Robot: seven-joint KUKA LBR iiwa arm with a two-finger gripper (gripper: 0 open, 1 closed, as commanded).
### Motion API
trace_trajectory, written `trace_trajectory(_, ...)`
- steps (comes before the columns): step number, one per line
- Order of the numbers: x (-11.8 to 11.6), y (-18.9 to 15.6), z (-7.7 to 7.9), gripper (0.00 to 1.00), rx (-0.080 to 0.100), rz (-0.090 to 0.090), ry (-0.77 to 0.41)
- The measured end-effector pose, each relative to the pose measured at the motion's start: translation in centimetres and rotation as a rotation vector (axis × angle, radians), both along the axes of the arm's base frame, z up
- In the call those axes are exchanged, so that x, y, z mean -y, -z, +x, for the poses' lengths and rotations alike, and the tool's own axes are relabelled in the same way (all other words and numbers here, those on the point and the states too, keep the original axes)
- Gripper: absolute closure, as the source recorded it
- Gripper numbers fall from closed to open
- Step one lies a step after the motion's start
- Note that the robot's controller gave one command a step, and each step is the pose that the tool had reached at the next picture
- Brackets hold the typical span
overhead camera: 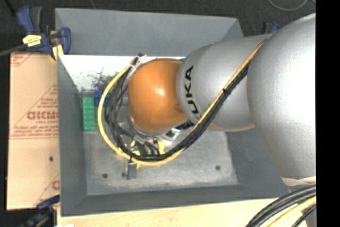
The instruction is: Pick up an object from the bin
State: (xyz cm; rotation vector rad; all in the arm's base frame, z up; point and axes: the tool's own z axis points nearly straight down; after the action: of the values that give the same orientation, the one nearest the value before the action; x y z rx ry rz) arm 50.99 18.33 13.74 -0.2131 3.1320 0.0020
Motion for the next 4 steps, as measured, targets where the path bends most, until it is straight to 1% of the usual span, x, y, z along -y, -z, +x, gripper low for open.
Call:
trace_trajectory(1, 3.6, 0.4, 2.1, 0.00, -0.002, 0.001, 0.064)
trace_trajectory(2, 5.2, 0.9, 3.4, 0.00, 0.004, 0.000, -0.080)
trace_trajectory(3, 6.4, 3.7, 3.3, 0.00, 0.003, 0.001, -0.134)
trace_trajectory(4, 8.2, 6.7, 3.8, 1.00, 0.005, 0.000, -0.116)
